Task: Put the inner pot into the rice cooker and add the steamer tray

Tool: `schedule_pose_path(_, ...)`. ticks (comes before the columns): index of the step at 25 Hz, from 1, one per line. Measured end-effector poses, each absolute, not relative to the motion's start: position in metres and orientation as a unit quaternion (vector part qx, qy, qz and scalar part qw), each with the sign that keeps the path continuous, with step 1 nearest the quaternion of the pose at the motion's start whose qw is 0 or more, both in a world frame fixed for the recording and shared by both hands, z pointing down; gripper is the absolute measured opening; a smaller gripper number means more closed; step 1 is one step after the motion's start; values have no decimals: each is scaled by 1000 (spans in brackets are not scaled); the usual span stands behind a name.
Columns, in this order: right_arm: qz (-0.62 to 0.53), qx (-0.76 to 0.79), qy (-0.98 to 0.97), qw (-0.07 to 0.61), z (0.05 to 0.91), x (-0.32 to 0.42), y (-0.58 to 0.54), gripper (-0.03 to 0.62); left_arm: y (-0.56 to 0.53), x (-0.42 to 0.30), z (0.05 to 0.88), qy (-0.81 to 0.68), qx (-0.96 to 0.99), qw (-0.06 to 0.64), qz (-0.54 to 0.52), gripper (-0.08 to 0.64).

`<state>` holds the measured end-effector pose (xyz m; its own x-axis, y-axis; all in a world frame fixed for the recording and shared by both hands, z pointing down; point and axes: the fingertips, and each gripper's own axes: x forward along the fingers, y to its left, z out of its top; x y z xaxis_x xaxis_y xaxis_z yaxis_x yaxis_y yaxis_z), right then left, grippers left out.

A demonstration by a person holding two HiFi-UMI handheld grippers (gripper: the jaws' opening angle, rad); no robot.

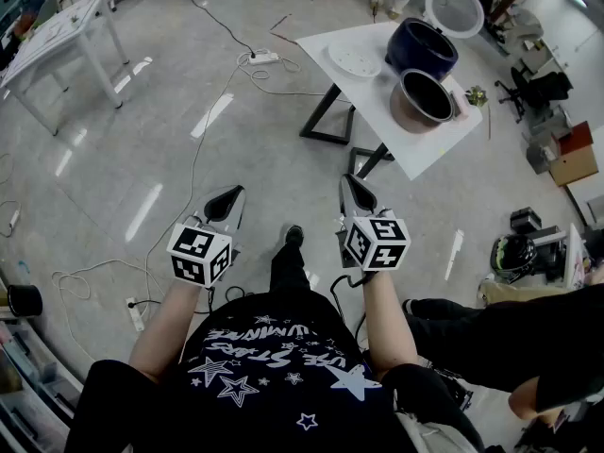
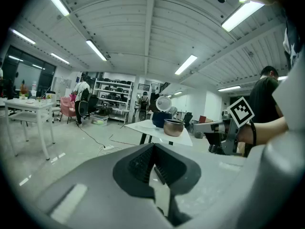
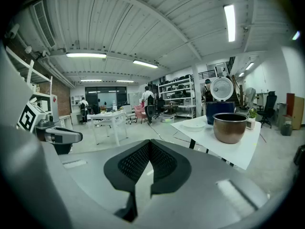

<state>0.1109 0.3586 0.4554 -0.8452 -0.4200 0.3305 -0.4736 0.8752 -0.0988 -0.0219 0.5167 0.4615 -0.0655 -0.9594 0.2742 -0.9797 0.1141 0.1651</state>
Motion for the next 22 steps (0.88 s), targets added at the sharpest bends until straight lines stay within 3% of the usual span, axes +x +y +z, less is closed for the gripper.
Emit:
schedule_pose_path(19, 119, 251, -953, 121, 454, 111, 365, 29, 523, -28, 458, -722, 674, 158, 23, 2)
schedule_pose_path(21, 120, 250, -953, 118, 452, 108, 359, 40, 515, -33, 452, -720, 678, 146, 15, 52)
schedule_pose_path(22, 123, 248, -954, 117, 451, 105, 356, 76, 510, -35, 448, -720, 680, 139, 7, 94)
